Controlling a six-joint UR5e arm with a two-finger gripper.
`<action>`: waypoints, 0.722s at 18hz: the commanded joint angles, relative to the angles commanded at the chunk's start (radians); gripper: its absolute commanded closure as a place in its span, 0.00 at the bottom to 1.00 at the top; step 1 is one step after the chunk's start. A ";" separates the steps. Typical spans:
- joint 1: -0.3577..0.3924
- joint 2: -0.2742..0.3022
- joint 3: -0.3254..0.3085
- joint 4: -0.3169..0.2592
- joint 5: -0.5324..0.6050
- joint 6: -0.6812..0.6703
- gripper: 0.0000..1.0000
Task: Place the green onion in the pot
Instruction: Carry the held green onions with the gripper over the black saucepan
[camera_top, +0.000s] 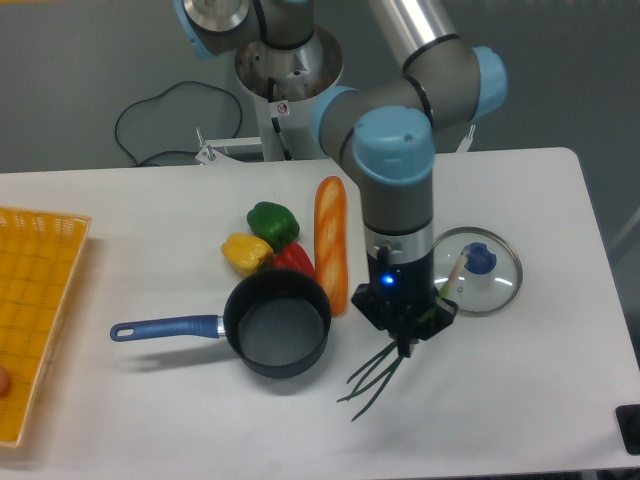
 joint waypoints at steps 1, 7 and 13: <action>-0.008 0.002 -0.006 0.002 -0.002 -0.018 0.96; -0.071 0.066 -0.075 0.003 -0.012 -0.109 0.96; -0.138 0.081 -0.074 0.008 -0.015 -0.198 0.97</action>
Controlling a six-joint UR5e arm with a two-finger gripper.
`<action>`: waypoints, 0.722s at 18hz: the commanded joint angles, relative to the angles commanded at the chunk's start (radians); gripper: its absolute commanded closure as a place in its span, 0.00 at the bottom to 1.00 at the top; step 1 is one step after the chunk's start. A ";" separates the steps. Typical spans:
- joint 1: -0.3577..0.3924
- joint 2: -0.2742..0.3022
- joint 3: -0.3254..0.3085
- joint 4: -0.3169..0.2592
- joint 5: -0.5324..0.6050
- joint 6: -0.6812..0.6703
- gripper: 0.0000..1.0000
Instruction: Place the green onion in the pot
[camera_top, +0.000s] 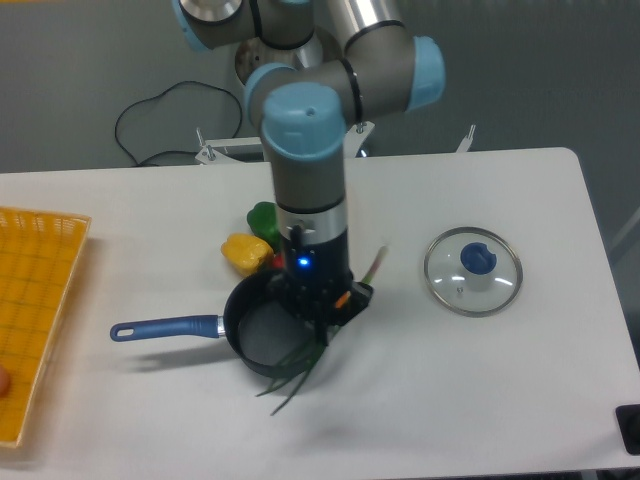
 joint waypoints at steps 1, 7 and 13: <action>-0.009 0.000 0.000 0.000 0.000 -0.015 0.97; -0.038 -0.002 0.020 0.002 0.000 -0.068 0.97; -0.060 -0.029 0.061 0.005 0.000 -0.101 0.97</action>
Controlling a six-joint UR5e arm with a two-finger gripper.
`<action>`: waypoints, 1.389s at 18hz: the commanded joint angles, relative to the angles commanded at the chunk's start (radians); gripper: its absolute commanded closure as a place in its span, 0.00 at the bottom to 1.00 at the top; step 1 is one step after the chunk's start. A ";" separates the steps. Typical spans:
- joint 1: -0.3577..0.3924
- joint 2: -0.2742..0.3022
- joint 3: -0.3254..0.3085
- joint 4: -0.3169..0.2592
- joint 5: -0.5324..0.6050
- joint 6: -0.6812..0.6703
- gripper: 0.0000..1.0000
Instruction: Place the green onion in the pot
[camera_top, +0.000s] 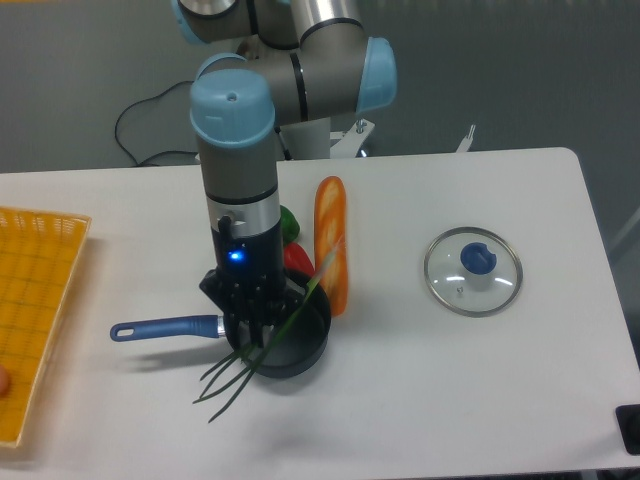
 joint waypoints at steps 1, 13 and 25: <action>-0.009 -0.008 0.008 0.000 0.000 -0.003 0.97; -0.046 -0.077 0.074 0.002 0.000 -0.020 0.97; -0.069 -0.124 0.104 0.002 0.000 -0.020 0.96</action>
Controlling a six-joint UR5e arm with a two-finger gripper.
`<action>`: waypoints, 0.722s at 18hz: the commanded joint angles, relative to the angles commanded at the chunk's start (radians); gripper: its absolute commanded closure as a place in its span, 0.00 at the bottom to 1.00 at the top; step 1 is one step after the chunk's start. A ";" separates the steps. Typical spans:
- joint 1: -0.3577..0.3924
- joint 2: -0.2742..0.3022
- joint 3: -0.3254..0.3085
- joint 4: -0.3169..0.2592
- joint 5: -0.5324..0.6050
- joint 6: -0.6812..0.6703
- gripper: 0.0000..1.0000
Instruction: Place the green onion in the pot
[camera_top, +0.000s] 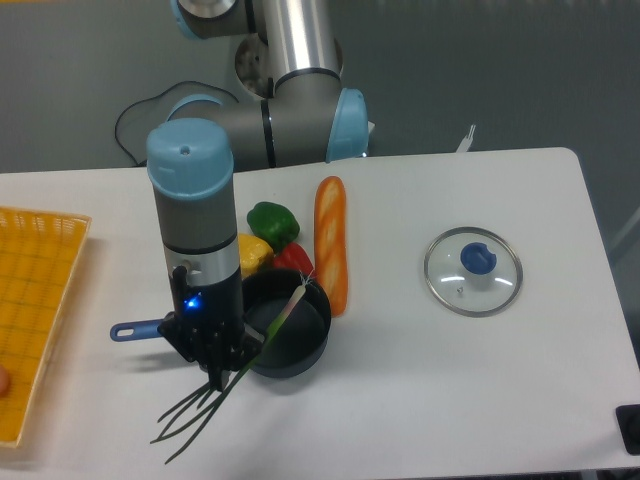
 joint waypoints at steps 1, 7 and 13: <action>-0.002 -0.003 0.002 0.000 0.000 0.000 0.96; -0.014 -0.029 0.002 0.002 0.000 0.003 0.96; -0.015 -0.045 0.003 0.002 0.000 0.005 0.96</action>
